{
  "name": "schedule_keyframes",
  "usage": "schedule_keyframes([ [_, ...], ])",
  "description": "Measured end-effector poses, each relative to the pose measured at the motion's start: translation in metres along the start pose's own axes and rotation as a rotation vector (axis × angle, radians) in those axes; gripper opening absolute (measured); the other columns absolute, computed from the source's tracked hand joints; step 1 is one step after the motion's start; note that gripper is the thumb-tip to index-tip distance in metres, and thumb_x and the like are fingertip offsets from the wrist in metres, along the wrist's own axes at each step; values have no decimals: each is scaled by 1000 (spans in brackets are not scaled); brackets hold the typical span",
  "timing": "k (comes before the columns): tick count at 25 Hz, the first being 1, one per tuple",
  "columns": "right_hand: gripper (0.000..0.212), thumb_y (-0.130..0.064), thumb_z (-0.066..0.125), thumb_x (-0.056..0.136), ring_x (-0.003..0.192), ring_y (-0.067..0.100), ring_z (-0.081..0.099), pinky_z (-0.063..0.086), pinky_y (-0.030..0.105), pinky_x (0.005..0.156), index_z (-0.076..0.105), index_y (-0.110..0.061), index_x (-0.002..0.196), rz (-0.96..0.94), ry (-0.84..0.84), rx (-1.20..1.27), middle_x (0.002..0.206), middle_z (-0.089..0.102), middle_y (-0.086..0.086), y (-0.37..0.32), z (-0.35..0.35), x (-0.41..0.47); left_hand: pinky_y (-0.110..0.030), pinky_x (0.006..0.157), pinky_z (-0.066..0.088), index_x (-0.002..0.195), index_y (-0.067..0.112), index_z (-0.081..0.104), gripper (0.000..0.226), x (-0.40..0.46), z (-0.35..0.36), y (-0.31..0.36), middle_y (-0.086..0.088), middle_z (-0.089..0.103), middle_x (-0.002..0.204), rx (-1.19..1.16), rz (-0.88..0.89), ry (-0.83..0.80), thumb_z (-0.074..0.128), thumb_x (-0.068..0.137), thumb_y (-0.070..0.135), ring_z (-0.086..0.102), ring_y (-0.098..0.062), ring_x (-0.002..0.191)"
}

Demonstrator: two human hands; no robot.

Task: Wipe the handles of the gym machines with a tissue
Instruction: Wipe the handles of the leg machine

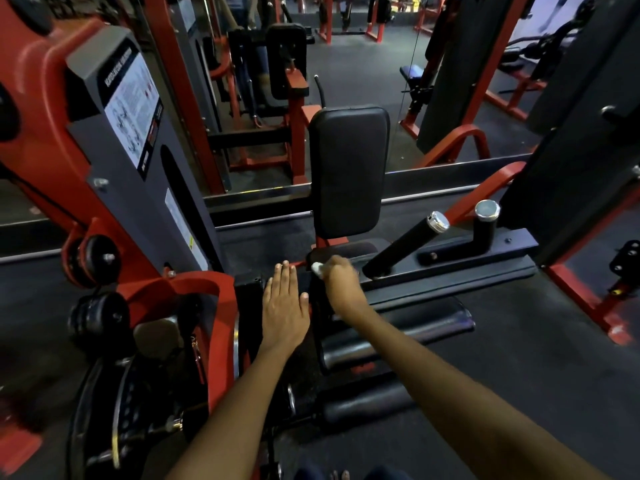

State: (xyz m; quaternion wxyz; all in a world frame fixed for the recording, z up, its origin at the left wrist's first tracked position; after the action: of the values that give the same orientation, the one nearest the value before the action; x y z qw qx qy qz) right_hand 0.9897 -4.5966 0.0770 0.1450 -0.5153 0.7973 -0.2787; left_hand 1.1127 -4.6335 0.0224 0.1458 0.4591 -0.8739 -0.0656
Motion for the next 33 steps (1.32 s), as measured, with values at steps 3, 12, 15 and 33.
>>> schedule_keyframes([
  [3,19,-9,63,81,90,20,50,47,28,67,66,-9,99,-260,79,-165,88,57,5,18,6,-22,-32,120,-7,154,5,7,76,-1,-2,1,-7,-2,162,-5,11,-31,-3,88,41,-9,-17,148],
  [12,17,-7,53,85,86,25,52,48,36,73,64,-7,98,-266,160,-140,92,54,9,9,8,-26,-33,120,-6,154,4,8,62,1,1,-1,-9,-1,162,31,5,-61,16,101,35,-7,-20,149],
  [15,19,-11,55,87,77,15,49,44,34,71,62,-26,78,-172,302,-169,85,49,-1,51,-16,-46,-35,120,-7,153,3,9,77,0,1,5,-11,2,162,-1,-45,-39,-6,92,47,-4,-22,150],
  [33,38,14,53,77,98,12,58,45,20,91,68,-2,107,101,853,259,104,64,5,144,-234,-30,-40,121,10,152,9,18,58,52,-40,246,-9,15,161,-412,442,285,23,103,40,5,-21,149],
])
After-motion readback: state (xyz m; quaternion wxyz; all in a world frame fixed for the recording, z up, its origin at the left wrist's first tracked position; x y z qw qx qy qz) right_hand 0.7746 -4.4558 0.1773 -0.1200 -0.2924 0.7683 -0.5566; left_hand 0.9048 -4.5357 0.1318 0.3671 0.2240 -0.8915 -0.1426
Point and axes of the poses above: each hand's wrist, its own x-axis towards the middle knuckle, its own z-axis out of the palm, y = z × x, the point moved 4 cm from there along x, towards the middle knuckle
